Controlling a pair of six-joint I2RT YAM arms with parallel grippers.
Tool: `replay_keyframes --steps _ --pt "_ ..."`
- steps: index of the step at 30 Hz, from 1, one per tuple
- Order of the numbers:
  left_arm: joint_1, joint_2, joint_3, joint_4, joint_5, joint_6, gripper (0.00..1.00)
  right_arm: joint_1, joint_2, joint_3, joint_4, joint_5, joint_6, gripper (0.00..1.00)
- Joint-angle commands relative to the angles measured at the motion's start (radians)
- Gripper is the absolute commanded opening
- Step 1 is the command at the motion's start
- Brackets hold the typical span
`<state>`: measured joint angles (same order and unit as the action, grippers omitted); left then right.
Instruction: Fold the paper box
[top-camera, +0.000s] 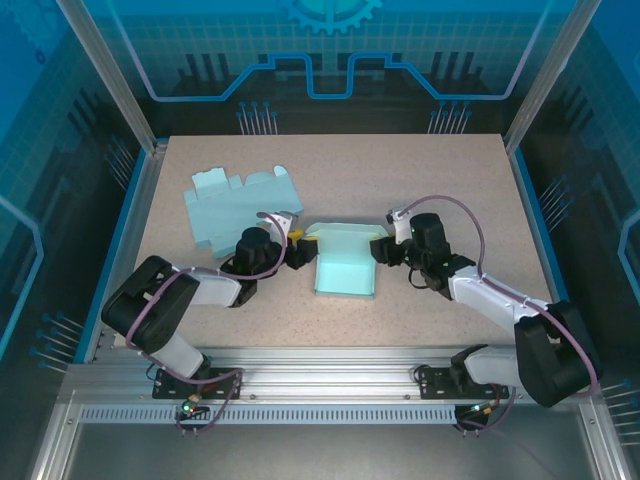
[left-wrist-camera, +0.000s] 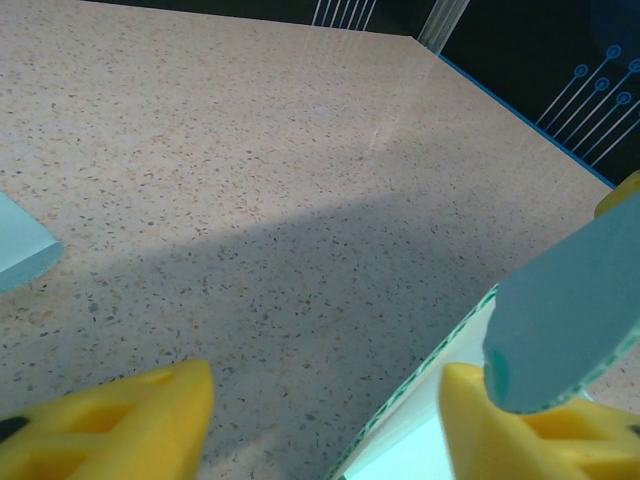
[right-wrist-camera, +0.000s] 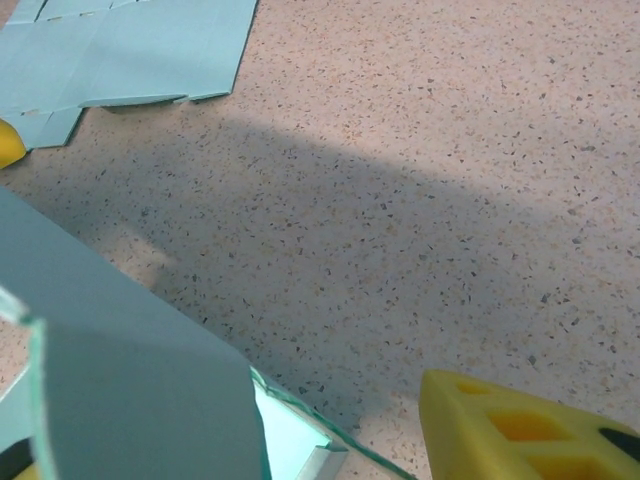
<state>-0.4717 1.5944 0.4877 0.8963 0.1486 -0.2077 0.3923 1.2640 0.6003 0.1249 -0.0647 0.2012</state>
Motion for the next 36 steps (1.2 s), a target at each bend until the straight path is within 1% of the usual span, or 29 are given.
replay_keyframes --steps 1,6,9,14,18,24,27,29,31,36 --pt "0.008 0.001 0.026 0.014 0.042 -0.005 0.54 0.003 -0.025 -0.001 0.011 -0.014 0.003 0.48" --pt "0.006 -0.011 0.029 -0.014 0.045 -0.003 0.47 0.011 -0.07 -0.027 -0.003 0.017 0.015 0.38" --pt "-0.002 -0.015 0.032 -0.028 0.04 0.002 0.43 0.017 -0.089 -0.037 -0.011 0.023 0.021 0.34" --pt "-0.023 -0.026 0.041 -0.043 0.021 0.012 0.4 0.042 -0.078 -0.042 -0.009 0.051 0.032 0.3" --pt "-0.068 -0.039 0.056 -0.075 -0.036 0.043 0.34 0.067 -0.06 -0.04 -0.005 0.103 0.052 0.2" --pt "-0.156 -0.054 0.084 -0.113 -0.176 0.073 0.2 0.09 -0.051 -0.034 0.006 0.198 0.087 0.11" --pt "-0.186 -0.052 0.099 -0.104 -0.236 0.036 0.13 0.1 -0.043 -0.026 0.022 0.236 0.103 0.07" --pt "-0.201 -0.043 0.112 -0.092 -0.278 0.002 0.12 0.107 -0.036 -0.019 0.043 0.257 0.114 0.04" --pt "-0.209 -0.027 0.128 -0.074 -0.295 -0.041 0.12 0.12 -0.022 -0.01 0.072 0.274 0.125 0.01" --pt "-0.221 0.028 0.171 -0.028 -0.346 -0.143 0.1 0.163 0.034 0.032 0.125 0.335 0.125 0.0"
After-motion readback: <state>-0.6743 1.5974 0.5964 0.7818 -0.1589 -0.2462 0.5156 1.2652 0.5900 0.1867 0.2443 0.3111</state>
